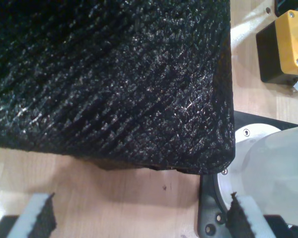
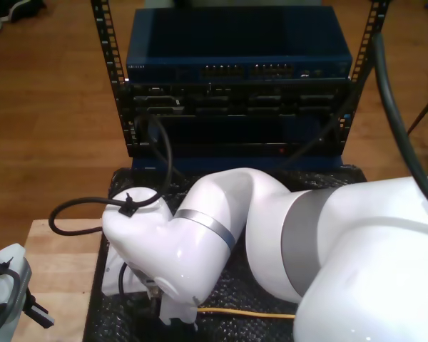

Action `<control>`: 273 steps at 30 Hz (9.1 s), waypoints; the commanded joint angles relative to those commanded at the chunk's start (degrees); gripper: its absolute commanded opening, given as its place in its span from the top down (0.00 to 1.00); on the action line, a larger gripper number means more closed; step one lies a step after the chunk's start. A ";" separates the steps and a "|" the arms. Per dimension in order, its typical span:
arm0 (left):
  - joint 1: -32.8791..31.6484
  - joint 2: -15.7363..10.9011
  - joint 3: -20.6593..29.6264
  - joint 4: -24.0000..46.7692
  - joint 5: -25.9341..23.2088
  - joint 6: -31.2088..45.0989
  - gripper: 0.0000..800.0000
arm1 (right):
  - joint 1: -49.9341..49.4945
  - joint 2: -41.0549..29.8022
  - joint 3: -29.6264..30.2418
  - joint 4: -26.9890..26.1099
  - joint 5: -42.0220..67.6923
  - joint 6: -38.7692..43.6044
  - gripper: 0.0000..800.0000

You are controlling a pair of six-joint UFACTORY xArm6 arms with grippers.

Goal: Grab the cable and plug it in

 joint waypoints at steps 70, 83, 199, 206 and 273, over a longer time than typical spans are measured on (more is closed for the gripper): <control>-14.42 5.19 -9.49 -26.29 10.11 -4.31 0.00 | -23.12 -19.60 1.85 16.79 2.73 -30.51 0.99; -23.12 7.30 -10.55 -35.16 4.31 -5.19 0.00 | -30.59 -27.78 2.37 29.80 10.99 -40.09 0.99; -31.47 11.08 -15.03 -46.07 2.64 -5.10 0.97 | -30.59 -29.27 1.23 36.92 13.89 -44.57 0.93; -31.47 11.08 -15.03 -46.07 2.64 -5.27 1.00 | -30.59 -29.45 1.23 37.45 14.07 -44.57 0.83; -20.31 23.65 -15.47 -65.85 29.19 -18.64 1.00 | -30.86 -47.30 5.54 51.78 8.26 -71.30 0.01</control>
